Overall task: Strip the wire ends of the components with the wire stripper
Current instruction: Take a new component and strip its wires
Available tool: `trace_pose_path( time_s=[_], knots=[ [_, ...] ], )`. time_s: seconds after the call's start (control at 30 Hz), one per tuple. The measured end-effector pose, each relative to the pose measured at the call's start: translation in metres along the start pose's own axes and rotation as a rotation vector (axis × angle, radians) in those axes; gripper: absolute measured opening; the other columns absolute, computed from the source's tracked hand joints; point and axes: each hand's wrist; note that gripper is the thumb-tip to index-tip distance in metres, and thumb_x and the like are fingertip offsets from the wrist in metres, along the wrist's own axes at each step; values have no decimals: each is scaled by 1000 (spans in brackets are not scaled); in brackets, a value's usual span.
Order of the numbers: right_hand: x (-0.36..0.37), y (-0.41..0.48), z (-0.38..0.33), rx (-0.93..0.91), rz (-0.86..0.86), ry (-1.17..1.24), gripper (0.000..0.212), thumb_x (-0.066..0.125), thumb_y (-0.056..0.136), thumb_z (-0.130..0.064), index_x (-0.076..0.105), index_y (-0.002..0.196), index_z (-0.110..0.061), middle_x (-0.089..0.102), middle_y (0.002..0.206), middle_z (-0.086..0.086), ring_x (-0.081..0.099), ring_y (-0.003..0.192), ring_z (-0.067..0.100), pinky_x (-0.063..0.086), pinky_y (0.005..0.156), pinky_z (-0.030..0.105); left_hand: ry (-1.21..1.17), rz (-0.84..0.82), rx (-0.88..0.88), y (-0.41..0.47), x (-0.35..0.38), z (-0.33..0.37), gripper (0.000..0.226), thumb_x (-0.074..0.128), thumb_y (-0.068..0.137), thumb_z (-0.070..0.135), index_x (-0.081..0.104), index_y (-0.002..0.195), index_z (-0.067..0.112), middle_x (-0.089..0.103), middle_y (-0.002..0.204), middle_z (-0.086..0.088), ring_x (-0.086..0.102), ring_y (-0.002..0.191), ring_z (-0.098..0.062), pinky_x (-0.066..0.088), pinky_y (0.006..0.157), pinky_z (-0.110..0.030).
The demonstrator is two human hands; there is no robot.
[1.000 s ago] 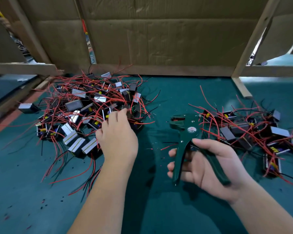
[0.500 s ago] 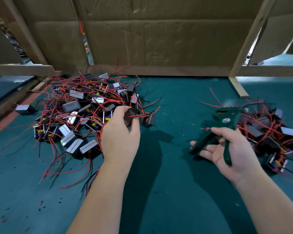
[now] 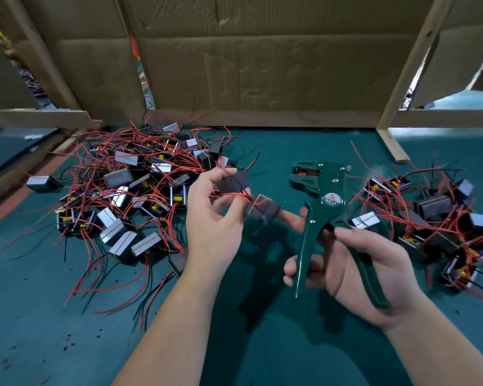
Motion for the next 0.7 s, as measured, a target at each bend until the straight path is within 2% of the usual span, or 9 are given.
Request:
trace_pose_path(
  time_s=[0.1,0.2,0.27,0.33,0.4,0.47,0.53,0.6,0.7],
  knots=[
    [3,0,2,58,4,102,83,82,61,-24,49,135,-2,52,138,22,66,79,40,55,75,51,102,17,75,-1,-1,3,37,55,75,11,60,99,38,55,120,-21,64,95,-27,53,84,-40],
    [6,0,0,96,-8,207,76,83,58,-23,59,128,-5,53,129,32,65,76,39,56,73,50,224,-7,169,-5,0,1,36,58,76,14,61,103,37,58,117,-5,62,102,-17,50,78,-20],
    [9,0,-3,120,-96,275,72,80,66,-22,56,131,-6,45,129,34,64,78,40,55,78,51,246,-26,190,-6,2,0,37,57,76,11,61,106,33,58,117,0,59,107,-9,47,81,-15],
    [12,1,-3,141,-165,313,69,74,74,-21,49,137,-7,31,135,32,63,83,40,52,85,52,306,-33,227,-6,3,0,39,55,75,10,59,107,32,58,117,4,56,112,-9,45,90,-20],
    [14,3,-1,152,-207,334,69,69,79,-21,43,142,-8,24,138,30,62,87,40,50,89,52,370,-58,301,-8,3,1,39,53,73,13,57,106,34,57,115,4,54,114,-10,42,93,-18],
    [13,4,3,136,-197,329,73,71,77,-22,41,143,-10,35,132,29,63,86,39,51,87,52,418,-115,374,-9,4,1,41,52,73,16,53,106,40,55,114,3,52,115,-11,41,92,-15],
    [10,3,6,89,-110,260,77,77,69,-24,48,139,-11,58,113,23,65,81,38,53,81,51,448,-163,404,-8,4,0,43,54,74,11,54,108,38,54,114,4,53,114,-13,46,93,-26],
    [9,2,7,37,-3,190,79,82,60,-25,56,134,-13,66,104,16,66,79,38,55,76,49,471,-186,411,-8,3,-2,47,58,74,4,56,109,34,55,112,6,55,109,-13,48,92,-33],
    [8,0,2,-28,61,125,82,85,54,-25,59,131,-13,63,116,14,67,77,38,55,74,48,515,-135,389,-6,0,-5,43,60,75,8,58,107,35,53,108,13,56,102,-3,48,83,-17]
  ],
)
Point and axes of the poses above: each hand's wrist, its own y-axis towards the middle knuckle, its own x-axis out of the palm, z = x × y
